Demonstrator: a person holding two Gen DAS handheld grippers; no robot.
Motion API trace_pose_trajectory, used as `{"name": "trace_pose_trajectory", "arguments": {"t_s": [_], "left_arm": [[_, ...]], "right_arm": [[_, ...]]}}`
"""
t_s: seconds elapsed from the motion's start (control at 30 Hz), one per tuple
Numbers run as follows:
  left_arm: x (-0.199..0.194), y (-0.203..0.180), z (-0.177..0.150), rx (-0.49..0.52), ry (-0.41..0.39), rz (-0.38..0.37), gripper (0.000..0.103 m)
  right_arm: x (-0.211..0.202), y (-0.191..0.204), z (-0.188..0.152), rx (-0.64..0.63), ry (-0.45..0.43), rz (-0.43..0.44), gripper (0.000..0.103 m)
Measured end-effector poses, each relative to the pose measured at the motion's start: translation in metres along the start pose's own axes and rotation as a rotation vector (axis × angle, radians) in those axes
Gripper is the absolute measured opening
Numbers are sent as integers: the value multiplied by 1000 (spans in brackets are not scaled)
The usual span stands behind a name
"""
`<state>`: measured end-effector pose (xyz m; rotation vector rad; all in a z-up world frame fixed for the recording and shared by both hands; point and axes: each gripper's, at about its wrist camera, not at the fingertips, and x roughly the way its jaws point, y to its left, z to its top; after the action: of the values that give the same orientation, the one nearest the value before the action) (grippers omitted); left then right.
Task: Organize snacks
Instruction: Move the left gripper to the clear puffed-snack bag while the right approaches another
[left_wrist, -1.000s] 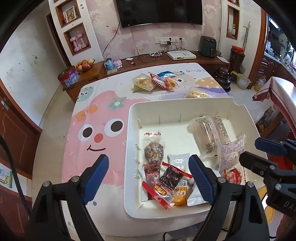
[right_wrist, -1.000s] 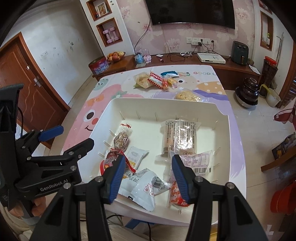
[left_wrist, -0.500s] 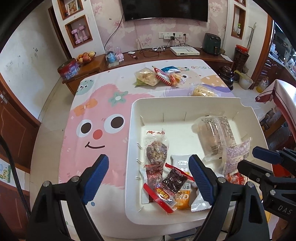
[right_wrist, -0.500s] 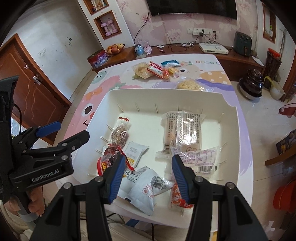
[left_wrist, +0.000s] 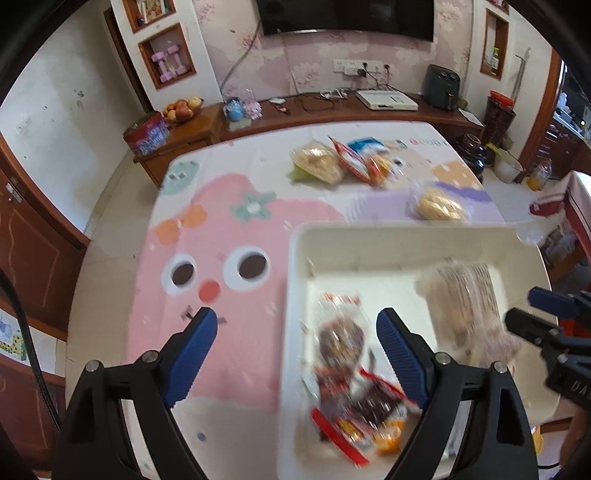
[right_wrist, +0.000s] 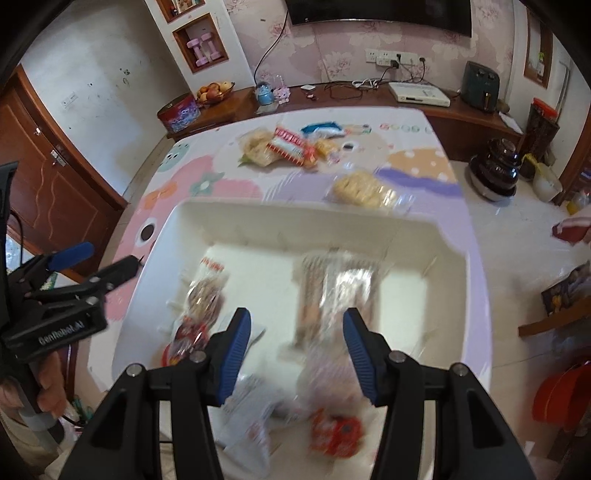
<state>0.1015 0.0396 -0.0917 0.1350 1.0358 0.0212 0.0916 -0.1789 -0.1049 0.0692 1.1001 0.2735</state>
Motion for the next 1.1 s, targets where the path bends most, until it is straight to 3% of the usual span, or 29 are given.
{"name": "trace_pose_trajectory", "arguments": {"t_s": [0.27, 0.37, 0.53, 0.63, 0.73, 0.9, 1.1], "left_arm": [[-1, 28, 81, 15, -53, 45, 87], [-1, 36, 117, 20, -61, 52, 87], [9, 47, 177, 5, -63, 60, 87], [32, 48, 206, 2, -32, 61, 87], [69, 49, 223, -10, 34, 19, 88], [151, 43, 228, -39, 200, -174, 88], [215, 37, 227, -63, 246, -180, 88]], "right_arm": [[-30, -15, 89, -106, -95, -114, 53], [-36, -21, 128, -128, -125, -147, 58], [-21, -32, 178, -163, -79, -141, 66], [9, -39, 196, -213, -8, -171, 68], [47, -46, 198, -234, 76, -149, 68], [117, -65, 182, -244, 243, -103, 68], [161, -76, 166, -272, 348, -80, 68]]}}
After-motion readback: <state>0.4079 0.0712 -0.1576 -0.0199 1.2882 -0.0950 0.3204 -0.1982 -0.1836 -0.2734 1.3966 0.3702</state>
